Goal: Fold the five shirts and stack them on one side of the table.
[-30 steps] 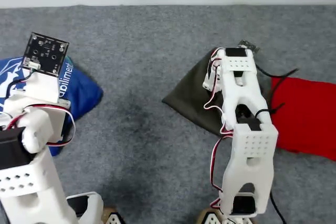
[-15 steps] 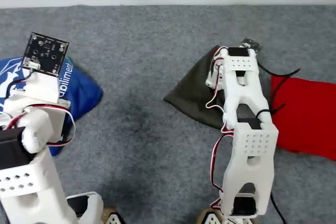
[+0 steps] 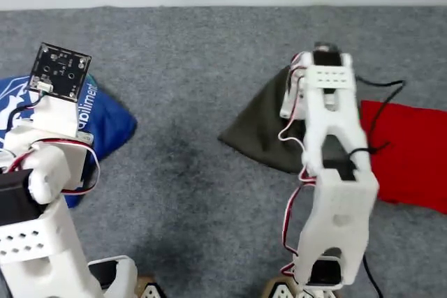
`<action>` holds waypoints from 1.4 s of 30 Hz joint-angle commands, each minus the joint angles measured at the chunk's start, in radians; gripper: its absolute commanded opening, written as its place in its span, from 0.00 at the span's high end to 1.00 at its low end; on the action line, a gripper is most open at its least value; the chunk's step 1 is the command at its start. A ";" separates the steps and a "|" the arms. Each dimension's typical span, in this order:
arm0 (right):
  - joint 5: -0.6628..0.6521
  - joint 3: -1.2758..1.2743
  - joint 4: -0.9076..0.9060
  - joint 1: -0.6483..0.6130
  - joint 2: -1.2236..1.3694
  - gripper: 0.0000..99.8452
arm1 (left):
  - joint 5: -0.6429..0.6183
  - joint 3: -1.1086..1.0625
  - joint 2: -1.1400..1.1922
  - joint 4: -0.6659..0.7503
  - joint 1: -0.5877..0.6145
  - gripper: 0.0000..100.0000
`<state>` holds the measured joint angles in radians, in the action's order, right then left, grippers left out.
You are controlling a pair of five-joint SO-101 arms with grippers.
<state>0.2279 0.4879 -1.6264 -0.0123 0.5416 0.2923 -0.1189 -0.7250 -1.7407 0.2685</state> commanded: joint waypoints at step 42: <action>-0.994 0.035 0.091 0.644 -0.239 0.99 | 0.012 0.001 -0.015 -0.011 0.006 0.99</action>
<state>-0.7311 0.4879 -1.5635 0.6015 0.2808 0.2923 -0.1204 -0.7250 -1.7407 0.2685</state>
